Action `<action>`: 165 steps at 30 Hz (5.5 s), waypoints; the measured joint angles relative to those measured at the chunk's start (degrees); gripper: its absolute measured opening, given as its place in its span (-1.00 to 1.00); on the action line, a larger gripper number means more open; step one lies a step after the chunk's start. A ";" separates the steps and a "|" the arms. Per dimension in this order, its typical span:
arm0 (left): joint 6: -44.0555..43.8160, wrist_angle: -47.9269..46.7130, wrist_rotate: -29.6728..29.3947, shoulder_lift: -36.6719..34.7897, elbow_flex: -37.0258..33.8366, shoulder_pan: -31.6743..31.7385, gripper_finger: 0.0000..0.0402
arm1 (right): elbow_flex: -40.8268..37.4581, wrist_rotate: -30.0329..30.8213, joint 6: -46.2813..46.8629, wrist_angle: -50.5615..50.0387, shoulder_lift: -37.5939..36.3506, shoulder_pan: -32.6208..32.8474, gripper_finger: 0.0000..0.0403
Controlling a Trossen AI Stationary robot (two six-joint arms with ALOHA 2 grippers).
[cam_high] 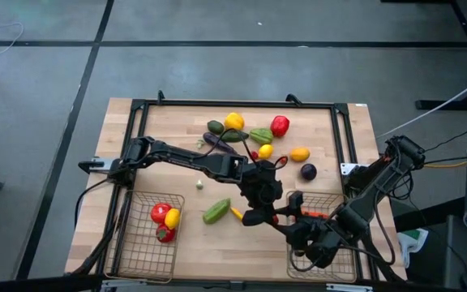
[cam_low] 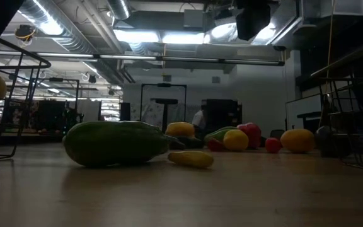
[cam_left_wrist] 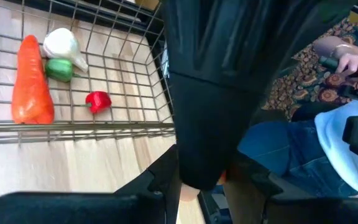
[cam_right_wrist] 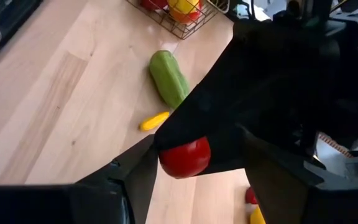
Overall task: Sort produce into baskets
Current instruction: Put the orange mushroom into the right wire basket, then put the right lemon into the left wire basket
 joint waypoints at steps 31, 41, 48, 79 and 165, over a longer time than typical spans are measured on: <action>-2.51 5.46 0.40 0.04 -0.07 0.02 -0.50 | 0.07 -2.24 -0.37 0.02 -0.09 0.02 -0.47; -1.51 5.43 1.16 0.04 -0.07 -0.09 -0.50 | 0.08 -4.05 -0.31 0.32 -0.09 0.00 -0.48; -1.46 5.40 0.09 0.04 -0.07 -0.16 -0.50 | 0.09 -4.38 -0.29 0.03 -0.09 0.00 -0.48; 9.36 -4.03 -3.05 0.04 -0.09 3.68 0.11 | -1.87 -29.14 26.31 -23.22 -0.07 0.00 -0.48; 31.81 -32.43 -0.28 -8.94 -0.07 22.83 0.11 | -7.48 -28.04 -9.01 -25.67 -9.73 -62.62 0.68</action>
